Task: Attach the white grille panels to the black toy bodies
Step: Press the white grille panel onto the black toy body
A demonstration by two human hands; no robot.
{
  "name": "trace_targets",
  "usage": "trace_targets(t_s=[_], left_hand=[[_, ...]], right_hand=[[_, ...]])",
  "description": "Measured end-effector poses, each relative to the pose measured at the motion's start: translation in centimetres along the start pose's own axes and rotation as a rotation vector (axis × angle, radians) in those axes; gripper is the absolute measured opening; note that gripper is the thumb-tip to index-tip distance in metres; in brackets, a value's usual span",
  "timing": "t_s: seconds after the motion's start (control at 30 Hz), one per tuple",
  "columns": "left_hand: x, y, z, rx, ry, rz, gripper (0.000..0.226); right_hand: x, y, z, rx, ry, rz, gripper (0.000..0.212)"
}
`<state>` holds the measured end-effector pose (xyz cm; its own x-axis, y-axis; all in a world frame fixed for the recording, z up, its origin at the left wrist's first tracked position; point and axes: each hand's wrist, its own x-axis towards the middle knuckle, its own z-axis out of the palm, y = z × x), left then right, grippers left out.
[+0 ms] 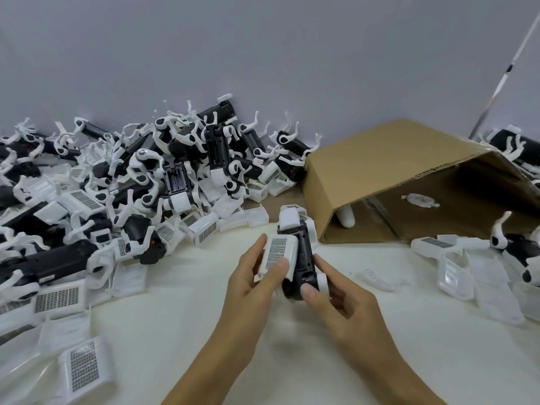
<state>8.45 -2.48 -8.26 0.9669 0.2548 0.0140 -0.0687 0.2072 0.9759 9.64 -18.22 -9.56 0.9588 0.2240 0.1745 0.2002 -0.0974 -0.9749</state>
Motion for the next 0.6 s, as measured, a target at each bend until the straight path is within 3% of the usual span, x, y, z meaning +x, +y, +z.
trace_targets(t_s=[0.07,0.13,0.2,0.33,0.47,0.6], left_hand=[[-0.3,-0.2,0.1,0.054,0.045,0.059,0.061],[-0.4,-0.4,0.2,0.108,0.057,0.136,0.035],[-0.5,-0.4,0.3,0.116,0.109,0.155,0.025],[-0.9,-0.1,0.8,0.137,0.063,0.132,0.031],[-1.0,0.0,0.8,0.109,0.171,0.2,0.031],[-1.1,0.1,0.9,0.115,0.142,0.197,0.031]], right_hand=[[-0.1,0.1,0.1,-0.026,0.0,-0.015,0.063],[-0.1,0.4,0.2,-0.052,0.01,-0.034,0.064],[-0.1,0.6,0.2,-0.063,0.018,-0.039,0.066],[-0.2,0.8,0.3,-0.082,0.013,-0.048,0.068],[-0.2,0.8,0.3,-0.097,0.029,-0.061,0.065],[-0.3,0.6,0.4,-0.131,0.021,-0.084,0.065]])
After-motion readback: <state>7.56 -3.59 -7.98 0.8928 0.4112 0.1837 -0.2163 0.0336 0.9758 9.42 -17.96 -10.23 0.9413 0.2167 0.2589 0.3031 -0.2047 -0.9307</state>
